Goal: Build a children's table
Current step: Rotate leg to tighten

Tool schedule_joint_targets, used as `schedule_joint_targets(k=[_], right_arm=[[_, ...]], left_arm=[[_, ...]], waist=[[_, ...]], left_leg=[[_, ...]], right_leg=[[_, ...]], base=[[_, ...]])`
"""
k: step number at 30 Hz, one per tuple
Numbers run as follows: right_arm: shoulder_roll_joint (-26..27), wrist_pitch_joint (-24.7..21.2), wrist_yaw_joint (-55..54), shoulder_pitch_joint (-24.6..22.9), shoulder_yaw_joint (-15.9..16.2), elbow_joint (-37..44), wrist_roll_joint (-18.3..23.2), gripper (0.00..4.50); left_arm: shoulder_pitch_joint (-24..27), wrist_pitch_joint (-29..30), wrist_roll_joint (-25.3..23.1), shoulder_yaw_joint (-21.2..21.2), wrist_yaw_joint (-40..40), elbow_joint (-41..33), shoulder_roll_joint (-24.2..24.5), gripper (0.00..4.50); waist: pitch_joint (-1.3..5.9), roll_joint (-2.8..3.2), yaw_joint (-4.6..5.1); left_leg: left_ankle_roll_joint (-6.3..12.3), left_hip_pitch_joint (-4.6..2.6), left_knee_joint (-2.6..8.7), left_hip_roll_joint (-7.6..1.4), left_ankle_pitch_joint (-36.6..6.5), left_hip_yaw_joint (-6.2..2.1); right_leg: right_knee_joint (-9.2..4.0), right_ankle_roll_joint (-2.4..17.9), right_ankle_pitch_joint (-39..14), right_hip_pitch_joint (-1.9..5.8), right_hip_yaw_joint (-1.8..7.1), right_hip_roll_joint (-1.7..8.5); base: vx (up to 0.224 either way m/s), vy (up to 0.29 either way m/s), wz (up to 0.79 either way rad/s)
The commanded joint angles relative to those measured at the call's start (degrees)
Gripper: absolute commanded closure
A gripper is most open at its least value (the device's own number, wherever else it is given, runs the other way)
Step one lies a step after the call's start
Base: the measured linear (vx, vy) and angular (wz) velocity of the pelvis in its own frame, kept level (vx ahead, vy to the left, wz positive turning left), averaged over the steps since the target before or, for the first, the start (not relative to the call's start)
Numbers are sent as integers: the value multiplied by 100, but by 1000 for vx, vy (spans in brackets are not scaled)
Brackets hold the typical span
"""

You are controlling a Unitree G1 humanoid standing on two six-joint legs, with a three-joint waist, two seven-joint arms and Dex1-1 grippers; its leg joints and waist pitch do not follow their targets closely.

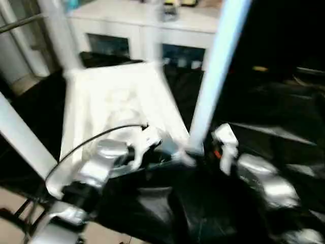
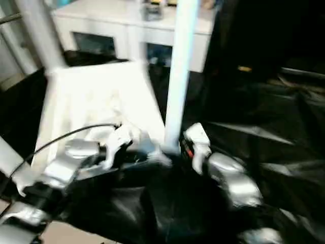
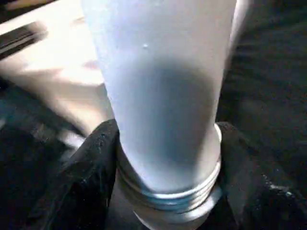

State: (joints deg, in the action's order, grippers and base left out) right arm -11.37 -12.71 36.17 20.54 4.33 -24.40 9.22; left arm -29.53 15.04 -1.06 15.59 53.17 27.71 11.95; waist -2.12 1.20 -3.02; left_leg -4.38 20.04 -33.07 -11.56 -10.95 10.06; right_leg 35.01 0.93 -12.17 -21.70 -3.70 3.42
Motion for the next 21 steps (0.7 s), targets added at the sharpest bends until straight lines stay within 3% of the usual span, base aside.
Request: schedule_joint_targets(k=[1, 4, 6, 11, 16, 17, 19, 21], right_arm=[[157, -271, -403, -38, 168, -362, -209, 177], [580, -226, -1103, 141, 234, -643, -468, 177], [659, -201, -1053, 160, 231, -642, -430, 107], [574, -30, -1002, 185, 317, -601, -558, 79], [211, 238, -268, 195, 423, -390, -488, 79], [211, 238, -268, 195, 423, -390, -488, 79], [-108, 352, 455, 119, 556, -158, -401, 79], [-463, 258, 1342, -3, 602, 182, -108, 79]], left_arm=[[-9, 84, 12, 150, -153, 21, -237, 450], [-28, 253, -28, 182, -593, 5, -633, 450], [-27, 234, -25, 207, -574, 1, -690, 450], [16, 98, 9, 242, -371, -68, -608, 450], [107, 14, 118, 242, 124, -222, -328, 450], [107, 14, 118, 242, 124, -222, -328, 450], [156, -16, 200, 279, 511, -313, -127, 450], [227, -152, 333, 353, 1086, -436, 143, 450]], waist=[[210, -53, -20], [202, -43, 3], [206, -39, -7], [231, -27, -24], [288, 0, -59], [288, 0, -59], [322, -8, -71], [322, -18, -89]], left_leg=[[10, -15, 412, -149, -1497, -90], [10, -3, 424, -152, -1469, -87], [35, -7, 421, -151, -1490, -89], [80, 7, 423, -164, -1350, -82], [217, 40, 371, -169, -879, -65], [217, 40, 371, -169, -879, -65], [377, 54, 326, -156, -564, -57], [537, 56, 309, -160, -501, -51]], right_leg=[[-626, 746, -2456, 178, 271, 492], [-626, 724, -2410, 154, 278, 478], [-648, 658, -2452, 144, 282, 480], [-599, 740, -1987, 153, 296, 467], [-464, 1044, -774, 225, 302, 458], [-464, 1044, -774, 225, 302, 458], [-374, 1250, 77, 277, 293, 443], [-351, 1328, 353, 287, 292, 441]], base=[[0, 0, 0], [0, 0, 0], [0, 0, 0], [0, 0, 0], [0, 0, 0], [0, 0, 0], [0, 0, 0], [0, 0, 0]])
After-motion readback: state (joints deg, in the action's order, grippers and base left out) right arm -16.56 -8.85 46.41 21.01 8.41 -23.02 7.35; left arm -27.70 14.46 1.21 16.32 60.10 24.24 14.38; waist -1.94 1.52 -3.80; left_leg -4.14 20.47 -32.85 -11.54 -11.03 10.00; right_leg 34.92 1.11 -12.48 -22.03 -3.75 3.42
